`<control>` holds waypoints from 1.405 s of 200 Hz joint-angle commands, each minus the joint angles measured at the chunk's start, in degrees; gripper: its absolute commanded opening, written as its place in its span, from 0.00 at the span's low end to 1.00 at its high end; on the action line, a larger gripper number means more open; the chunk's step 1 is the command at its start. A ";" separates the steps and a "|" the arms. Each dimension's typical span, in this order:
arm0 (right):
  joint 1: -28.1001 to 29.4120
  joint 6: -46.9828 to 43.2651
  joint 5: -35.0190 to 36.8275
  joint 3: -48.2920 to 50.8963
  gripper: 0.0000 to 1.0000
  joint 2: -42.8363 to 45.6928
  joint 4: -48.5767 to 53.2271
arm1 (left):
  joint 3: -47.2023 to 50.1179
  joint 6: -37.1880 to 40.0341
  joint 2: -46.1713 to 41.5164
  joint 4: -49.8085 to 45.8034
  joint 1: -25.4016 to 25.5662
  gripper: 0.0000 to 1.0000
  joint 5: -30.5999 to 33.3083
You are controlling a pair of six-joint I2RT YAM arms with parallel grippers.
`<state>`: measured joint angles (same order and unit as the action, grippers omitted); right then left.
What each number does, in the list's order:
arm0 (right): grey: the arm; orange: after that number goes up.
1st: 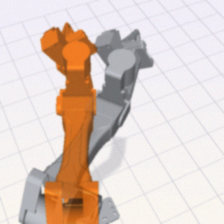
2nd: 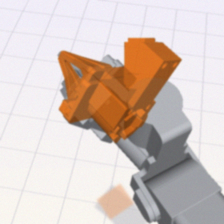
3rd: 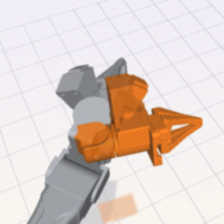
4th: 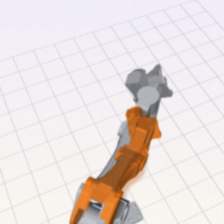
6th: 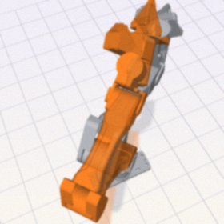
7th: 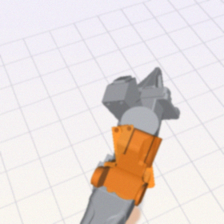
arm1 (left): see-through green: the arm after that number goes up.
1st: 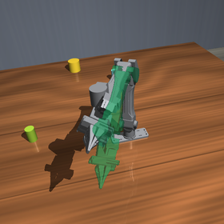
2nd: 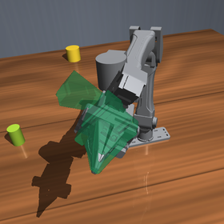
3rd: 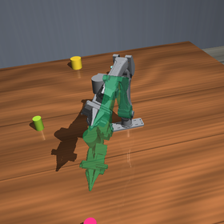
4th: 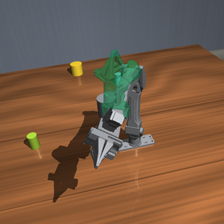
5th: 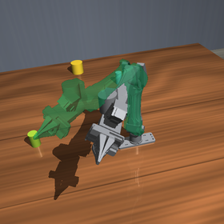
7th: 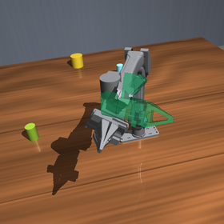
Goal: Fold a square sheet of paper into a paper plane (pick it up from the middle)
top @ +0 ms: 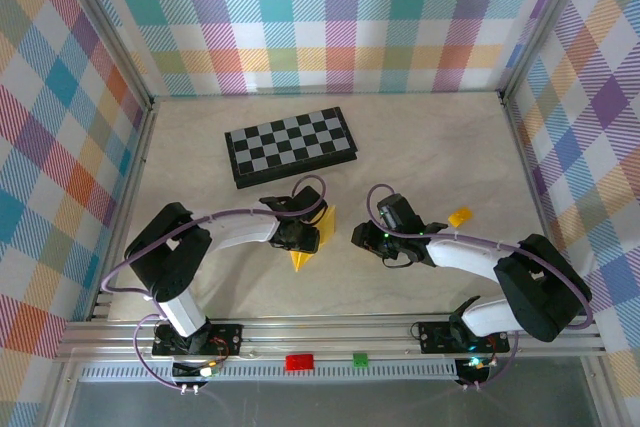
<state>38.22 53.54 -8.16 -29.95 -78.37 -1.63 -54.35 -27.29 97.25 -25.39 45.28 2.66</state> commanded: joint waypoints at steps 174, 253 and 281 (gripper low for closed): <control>-1.73 -2.44 -0.64 -0.36 0.46 3.25 1.24 | 3.13 -16.19 -8.08 -3.02 4.74 0.49 8.75; -5.18 -10.13 10.74 -4.32 0.57 13.11 15.60 | 7.88 -13.33 -23.02 -4.24 4.57 0.60 20.72; -7.62 -19.30 27.21 -6.93 0.71 21.24 22.50 | 12.46 -6.86 -33.21 -1.61 -0.41 0.73 26.98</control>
<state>32.71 43.90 3.05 -33.69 -63.22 12.71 -45.45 -40.12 70.94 -27.97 48.60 21.28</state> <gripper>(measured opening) 0.666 0.694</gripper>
